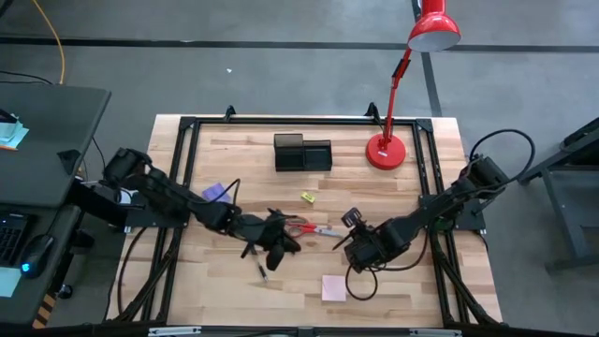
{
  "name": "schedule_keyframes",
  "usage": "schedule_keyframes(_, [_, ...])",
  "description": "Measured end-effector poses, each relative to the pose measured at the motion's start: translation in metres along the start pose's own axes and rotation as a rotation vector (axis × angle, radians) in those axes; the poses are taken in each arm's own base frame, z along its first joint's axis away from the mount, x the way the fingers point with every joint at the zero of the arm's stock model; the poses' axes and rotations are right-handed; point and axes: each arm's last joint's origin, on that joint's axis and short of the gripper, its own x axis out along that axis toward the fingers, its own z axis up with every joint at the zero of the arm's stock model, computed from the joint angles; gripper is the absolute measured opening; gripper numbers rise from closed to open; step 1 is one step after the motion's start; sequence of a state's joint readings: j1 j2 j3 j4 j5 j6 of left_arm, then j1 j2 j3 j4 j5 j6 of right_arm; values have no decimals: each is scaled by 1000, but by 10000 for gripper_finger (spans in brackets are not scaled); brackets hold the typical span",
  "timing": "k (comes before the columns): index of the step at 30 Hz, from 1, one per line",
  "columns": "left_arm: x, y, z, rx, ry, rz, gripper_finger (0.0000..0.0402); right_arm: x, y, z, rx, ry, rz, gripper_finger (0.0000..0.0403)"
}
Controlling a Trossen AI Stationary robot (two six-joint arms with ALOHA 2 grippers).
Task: Pick and place office supplies into organizer
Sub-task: Put the middle black pen into the desk organizer
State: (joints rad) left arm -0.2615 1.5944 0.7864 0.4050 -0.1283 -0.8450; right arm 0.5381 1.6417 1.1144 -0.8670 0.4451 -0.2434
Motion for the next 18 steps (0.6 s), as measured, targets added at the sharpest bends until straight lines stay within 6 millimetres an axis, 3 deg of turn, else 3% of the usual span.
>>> schedule_keyframes(4, [2,1,-1,32,6,-2,31,0,0,1,-9,-6,-1,5])
schedule_keyframes(7, [2,0,-1,42,18,-24,64,0,0,1,-5,-7,1,6])
schedule_keyframes(18, [9,3,-8,21,97,-68,282,-1,-2,6,-29,-56,-11,5])
